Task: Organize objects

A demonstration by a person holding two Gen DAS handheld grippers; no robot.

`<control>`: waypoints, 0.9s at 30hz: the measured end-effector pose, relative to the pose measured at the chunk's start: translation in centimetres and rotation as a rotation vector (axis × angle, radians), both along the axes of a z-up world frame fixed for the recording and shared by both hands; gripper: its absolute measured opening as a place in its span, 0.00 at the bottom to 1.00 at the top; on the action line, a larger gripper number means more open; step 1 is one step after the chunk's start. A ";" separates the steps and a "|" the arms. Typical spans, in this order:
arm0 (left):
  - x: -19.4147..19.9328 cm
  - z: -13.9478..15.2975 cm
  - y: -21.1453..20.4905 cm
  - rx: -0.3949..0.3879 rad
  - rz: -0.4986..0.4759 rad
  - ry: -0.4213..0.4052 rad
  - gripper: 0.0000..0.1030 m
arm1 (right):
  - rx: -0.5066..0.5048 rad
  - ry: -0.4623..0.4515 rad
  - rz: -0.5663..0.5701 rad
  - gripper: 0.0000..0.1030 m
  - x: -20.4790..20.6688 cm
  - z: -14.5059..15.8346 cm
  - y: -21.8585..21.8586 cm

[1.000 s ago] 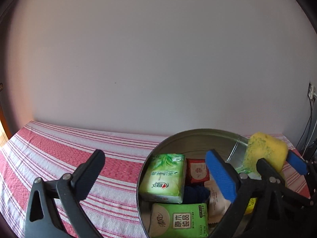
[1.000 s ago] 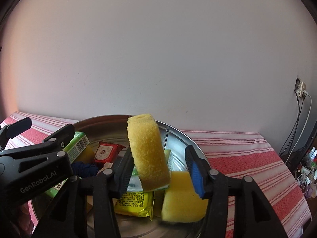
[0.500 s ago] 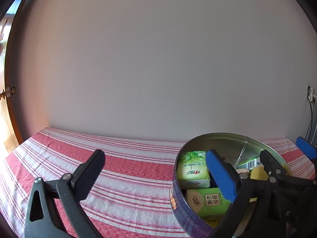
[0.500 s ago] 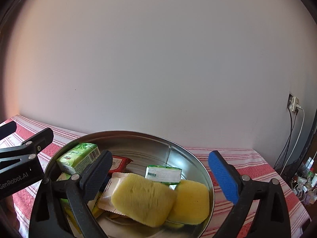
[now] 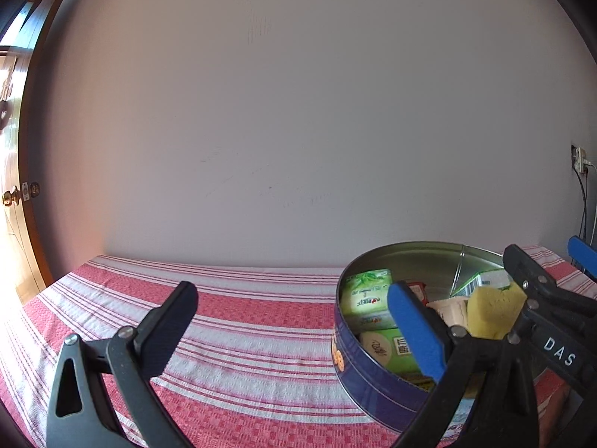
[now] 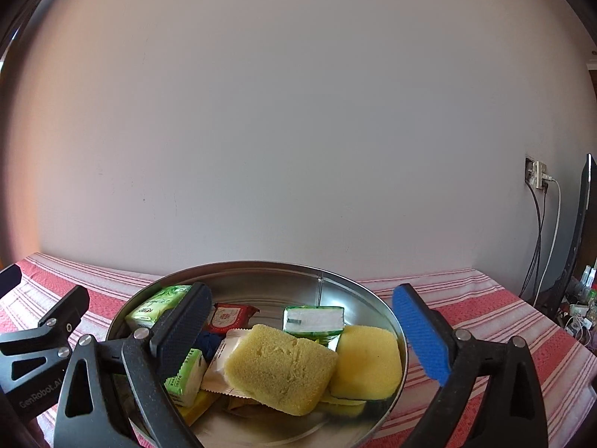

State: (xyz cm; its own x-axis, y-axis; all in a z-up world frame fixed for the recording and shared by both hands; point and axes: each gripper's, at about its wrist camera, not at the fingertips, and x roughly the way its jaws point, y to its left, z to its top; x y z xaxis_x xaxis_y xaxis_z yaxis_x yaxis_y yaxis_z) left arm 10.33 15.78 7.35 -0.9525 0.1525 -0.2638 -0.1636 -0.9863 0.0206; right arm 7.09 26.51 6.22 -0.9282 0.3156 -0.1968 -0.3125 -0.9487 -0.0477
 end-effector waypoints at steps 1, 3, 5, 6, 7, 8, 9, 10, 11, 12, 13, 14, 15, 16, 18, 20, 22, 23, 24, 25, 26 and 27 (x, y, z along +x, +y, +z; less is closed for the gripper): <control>0.1 0.0 0.2 0.001 -0.009 -0.002 1.00 | -0.004 0.010 -0.012 0.96 0.8 -0.3 0.2; 0.1 0.0 0.4 0.008 -0.027 -0.016 1.00 | -0.015 0.024 -0.043 0.96 1.7 -0.5 0.7; 0.2 0.0 0.5 0.017 -0.042 -0.023 1.00 | -0.045 0.038 -0.073 0.96 2.5 -0.5 1.6; 0.4 0.1 0.5 0.017 -0.045 -0.020 1.00 | -0.061 0.043 -0.088 0.96 2.8 -0.5 2.1; 0.5 0.2 0.6 0.015 -0.050 -0.016 1.00 | -0.072 0.049 -0.101 0.96 3.1 -0.5 2.5; 0.7 0.2 0.8 0.013 -0.058 -0.013 1.00 | -0.078 0.056 -0.113 0.96 3.5 -0.5 2.8; 0.7 0.2 0.9 0.010 -0.064 -0.012 1.00 | -0.080 0.064 -0.123 0.96 3.8 -0.5 3.0; 0.8 0.2 1.1 0.005 -0.068 -0.010 1.00 | -0.078 0.072 -0.130 0.96 3.8 -0.8 3.2; 0.8 0.1 1.3 0.000 -0.074 -0.008 1.00 | -0.073 0.076 -0.136 0.96 4.0 -0.7 3.2; 0.3 -0.2 1.3 -0.003 -0.074 -0.007 1.00 | -0.067 0.080 -0.140 0.96 4.2 -0.7 3.1; 0.1 -0.2 1.3 -0.004 -0.074 -0.007 1.00 | -0.061 0.083 -0.137 0.96 3.9 -0.6 2.9; 0.2 -0.2 1.2 -0.002 -0.075 -0.008 1.00 | -0.057 0.087 -0.136 0.96 4.0 -0.6 2.8; 0.2 -0.2 1.2 0.003 -0.081 -0.010 1.00 | -0.055 0.091 -0.135 0.96 4.2 -0.5 2.7; 0.1 -0.4 1.2 0.008 -0.084 -0.014 1.00 | -0.053 0.095 -0.130 0.96 3.9 -0.6 2.7; 0.0 -0.4 1.1 0.013 -0.084 -0.019 1.00 | -0.050 0.100 -0.127 0.96 3.8 -0.7 2.6; -0.1 -0.4 0.9 0.018 -0.078 -0.024 1.00 | -0.048 0.099 -0.129 0.96 4.3 0.1 2.1; -0.1 -0.4 0.9 0.021 -0.080 -0.026 1.00 | -0.049 0.093 -0.131 0.96 4.3 0.2 2.1; 0.0 -0.4 0.9 0.021 -0.081 -0.025 1.00 | -0.051 0.091 -0.132 0.96 4.2 0.2 2.1; 0.0 -0.4 0.9 0.020 -0.079 -0.022 1.00 | -0.052 0.089 -0.131 0.96 4.2 0.1 2.2; 0.2 -0.3 0.9 0.018 -0.079 -0.019 1.00 | -0.053 0.089 -0.132 0.96 4.2 0.0 2.2; 0.3 -0.3 1.0 0.016 -0.078 -0.017 1.00 | -0.052 0.089 -0.133 0.97 4.2 0.0 2.1; 0.3 -0.3 1.0 0.014 -0.079 -0.016 1.00 | -0.051 0.088 -0.133 0.96 4.2 0.0 2.0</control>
